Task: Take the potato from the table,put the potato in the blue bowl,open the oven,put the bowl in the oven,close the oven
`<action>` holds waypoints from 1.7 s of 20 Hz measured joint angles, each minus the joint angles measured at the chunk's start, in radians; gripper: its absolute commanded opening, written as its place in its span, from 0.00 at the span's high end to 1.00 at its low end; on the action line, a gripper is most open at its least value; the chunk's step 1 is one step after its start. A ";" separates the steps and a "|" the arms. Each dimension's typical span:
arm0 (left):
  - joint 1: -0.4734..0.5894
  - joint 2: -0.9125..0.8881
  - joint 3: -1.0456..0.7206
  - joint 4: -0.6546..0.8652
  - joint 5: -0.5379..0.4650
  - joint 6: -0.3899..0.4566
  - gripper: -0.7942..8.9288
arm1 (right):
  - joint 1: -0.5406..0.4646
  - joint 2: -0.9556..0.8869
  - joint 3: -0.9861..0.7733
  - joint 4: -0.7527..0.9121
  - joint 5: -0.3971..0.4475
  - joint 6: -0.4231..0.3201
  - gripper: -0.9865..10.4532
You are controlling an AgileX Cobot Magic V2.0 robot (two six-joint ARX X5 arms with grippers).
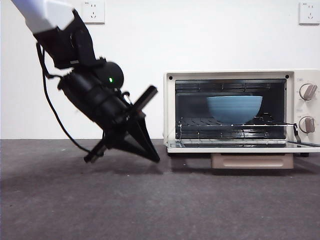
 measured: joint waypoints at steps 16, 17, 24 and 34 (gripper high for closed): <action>-0.048 0.017 0.000 0.114 -0.024 -0.166 0.93 | 0.000 0.000 0.000 0.000 0.000 0.001 0.92; -0.049 0.017 0.000 0.116 -0.025 -0.171 0.93 | 0.000 0.000 0.000 0.000 0.000 0.001 0.92; -0.050 0.017 -0.003 0.179 -0.016 -0.231 0.93 | 0.000 0.000 0.000 -0.001 0.000 0.009 0.92; -0.048 0.017 -0.006 0.332 0.039 -0.348 0.93 | 0.000 0.000 0.000 -0.004 0.000 0.031 0.92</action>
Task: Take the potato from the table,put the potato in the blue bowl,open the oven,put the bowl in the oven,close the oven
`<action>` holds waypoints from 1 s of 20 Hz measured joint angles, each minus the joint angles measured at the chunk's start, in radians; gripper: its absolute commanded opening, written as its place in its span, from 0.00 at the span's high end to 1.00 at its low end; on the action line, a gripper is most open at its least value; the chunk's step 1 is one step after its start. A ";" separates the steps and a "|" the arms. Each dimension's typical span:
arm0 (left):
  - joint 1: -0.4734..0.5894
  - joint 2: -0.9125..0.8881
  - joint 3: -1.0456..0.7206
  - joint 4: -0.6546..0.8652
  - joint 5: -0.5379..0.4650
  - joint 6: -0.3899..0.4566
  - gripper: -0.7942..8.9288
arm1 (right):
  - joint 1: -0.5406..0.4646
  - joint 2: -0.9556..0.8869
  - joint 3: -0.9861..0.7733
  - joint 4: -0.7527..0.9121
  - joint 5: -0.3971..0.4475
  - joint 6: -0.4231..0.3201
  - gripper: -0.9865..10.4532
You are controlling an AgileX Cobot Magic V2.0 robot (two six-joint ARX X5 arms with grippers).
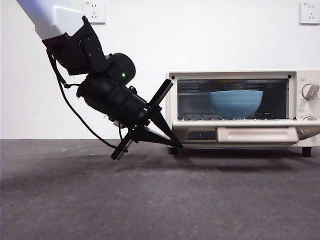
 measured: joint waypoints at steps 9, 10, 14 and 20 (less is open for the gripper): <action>0.002 -0.021 0.004 0.158 0.015 -0.115 0.93 | 0.000 0.000 0.000 0.003 -0.001 0.018 0.92; 0.002 -0.023 0.014 0.161 0.018 -0.121 0.93 | 0.000 0.000 0.000 0.003 -0.001 0.018 0.92; 0.013 -0.029 0.070 0.170 0.015 -0.140 0.93 | 0.000 0.000 0.000 0.003 -0.001 0.018 0.92; 0.040 -0.033 0.150 0.176 -0.004 -0.149 0.93 | 0.000 0.000 0.000 0.003 -0.001 0.018 0.92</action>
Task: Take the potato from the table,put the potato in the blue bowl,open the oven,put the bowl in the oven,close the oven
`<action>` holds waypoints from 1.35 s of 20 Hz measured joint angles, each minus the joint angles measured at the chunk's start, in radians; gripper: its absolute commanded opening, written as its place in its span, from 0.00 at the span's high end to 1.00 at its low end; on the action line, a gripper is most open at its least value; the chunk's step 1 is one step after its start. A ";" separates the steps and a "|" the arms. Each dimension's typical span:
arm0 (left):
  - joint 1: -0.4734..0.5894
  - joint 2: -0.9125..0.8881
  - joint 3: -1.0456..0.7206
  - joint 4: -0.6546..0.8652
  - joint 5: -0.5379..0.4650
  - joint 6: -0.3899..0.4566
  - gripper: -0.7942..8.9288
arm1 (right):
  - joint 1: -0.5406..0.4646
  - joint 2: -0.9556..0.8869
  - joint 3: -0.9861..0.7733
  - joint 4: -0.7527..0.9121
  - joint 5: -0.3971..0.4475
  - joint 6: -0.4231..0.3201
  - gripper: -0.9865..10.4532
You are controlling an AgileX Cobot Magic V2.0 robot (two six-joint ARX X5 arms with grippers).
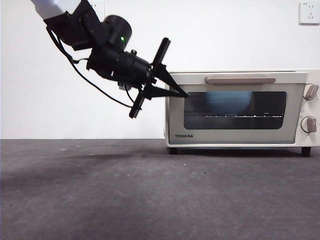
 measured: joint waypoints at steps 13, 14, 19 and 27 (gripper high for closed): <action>0.050 -0.013 0.041 -0.016 0.072 -0.013 0.93 | 0.000 0.000 0.000 0.000 0.038 -0.001 0.92; 0.050 -0.024 0.041 -0.030 0.079 -0.005 0.93 | 0.000 0.000 0.000 0.000 0.039 -0.001 0.92; 0.046 -0.177 0.041 -0.135 0.088 0.108 0.92 | 0.000 0.001 0.000 -0.002 0.040 -0.004 0.92; 0.036 -0.517 0.042 -0.551 -0.162 0.573 0.92 | 0.000 0.001 0.000 -0.028 0.042 -0.003 0.92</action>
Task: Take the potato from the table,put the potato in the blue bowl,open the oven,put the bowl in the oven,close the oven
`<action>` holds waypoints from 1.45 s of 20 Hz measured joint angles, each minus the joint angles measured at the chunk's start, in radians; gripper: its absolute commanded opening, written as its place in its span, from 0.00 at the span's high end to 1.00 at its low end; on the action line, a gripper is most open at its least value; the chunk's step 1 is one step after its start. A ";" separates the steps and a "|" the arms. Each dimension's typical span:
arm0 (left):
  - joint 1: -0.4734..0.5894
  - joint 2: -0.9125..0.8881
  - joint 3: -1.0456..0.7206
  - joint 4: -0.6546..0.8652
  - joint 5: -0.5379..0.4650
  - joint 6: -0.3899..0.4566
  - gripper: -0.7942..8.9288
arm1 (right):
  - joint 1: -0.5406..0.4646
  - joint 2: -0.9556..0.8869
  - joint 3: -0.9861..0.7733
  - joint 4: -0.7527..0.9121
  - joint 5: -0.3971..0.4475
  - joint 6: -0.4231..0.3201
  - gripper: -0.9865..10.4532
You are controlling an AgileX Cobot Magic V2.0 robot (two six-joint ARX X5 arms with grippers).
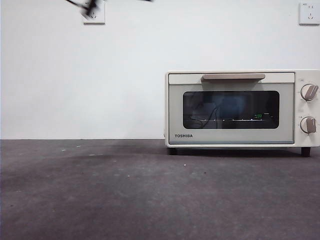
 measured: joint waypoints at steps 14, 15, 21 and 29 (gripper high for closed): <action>-0.016 -0.383 0.000 -0.420 -0.351 0.330 0.92 | 0.000 0.000 0.000 -0.078 0.000 0.000 0.91; -0.016 -0.394 0.000 -0.434 -0.351 0.332 0.92 | 0.000 0.000 0.000 -0.082 0.000 0.001 0.91; -0.016 -0.451 0.000 -0.500 -0.351 0.337 0.92 | 0.000 0.008 0.000 -0.135 0.000 0.003 0.91; -0.016 -0.428 0.000 -0.499 -0.352 0.339 0.92 | 0.000 0.050 0.000 -0.188 0.003 0.003 0.91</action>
